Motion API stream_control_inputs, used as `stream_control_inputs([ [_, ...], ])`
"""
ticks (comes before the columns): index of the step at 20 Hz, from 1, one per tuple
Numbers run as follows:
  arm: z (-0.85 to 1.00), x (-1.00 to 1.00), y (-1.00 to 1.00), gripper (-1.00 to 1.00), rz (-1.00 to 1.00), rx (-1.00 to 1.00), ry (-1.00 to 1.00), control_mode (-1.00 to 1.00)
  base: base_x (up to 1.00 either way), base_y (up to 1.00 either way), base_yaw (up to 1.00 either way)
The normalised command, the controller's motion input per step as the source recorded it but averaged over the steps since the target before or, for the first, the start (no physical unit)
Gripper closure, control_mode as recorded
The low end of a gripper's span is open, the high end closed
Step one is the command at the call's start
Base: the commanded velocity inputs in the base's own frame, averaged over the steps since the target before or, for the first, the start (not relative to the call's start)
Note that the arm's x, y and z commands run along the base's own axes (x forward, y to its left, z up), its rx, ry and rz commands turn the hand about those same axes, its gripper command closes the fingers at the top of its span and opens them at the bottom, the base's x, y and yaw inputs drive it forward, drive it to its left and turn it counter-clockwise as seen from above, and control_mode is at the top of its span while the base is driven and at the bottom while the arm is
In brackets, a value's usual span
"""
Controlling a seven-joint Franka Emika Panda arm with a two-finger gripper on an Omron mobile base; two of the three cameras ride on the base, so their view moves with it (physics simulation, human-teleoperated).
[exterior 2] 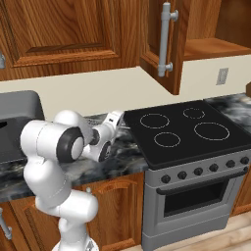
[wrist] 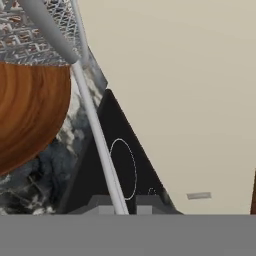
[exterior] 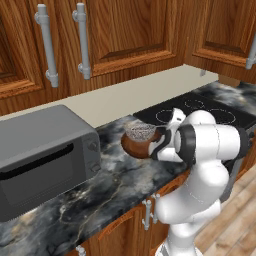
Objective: Open the cabinet and setup a tea strainer by placing it in the bowl upright.
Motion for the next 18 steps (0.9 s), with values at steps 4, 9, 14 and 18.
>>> stream_control_inputs([
  [4, -0.12, -0.47, -0.01, 1.0, 0.0, 0.0, -0.12, -1.0, 0.0, 0.0, 0.0],
  [9, -0.2, -0.14, -0.01, 1.0, 0.0, 0.0, -0.05, -1.0, 0.0, 0.0, 0.0],
  [14, -0.28, 0.0, -0.08, 1.0, 0.0, 0.0, 0.0, -1.0, 0.0, 0.0, 0.0],
  [18, -0.37, 0.0, -0.12, 1.0, 0.0, -0.01, 0.0, -1.0, 0.0, 0.0, 0.0],
])
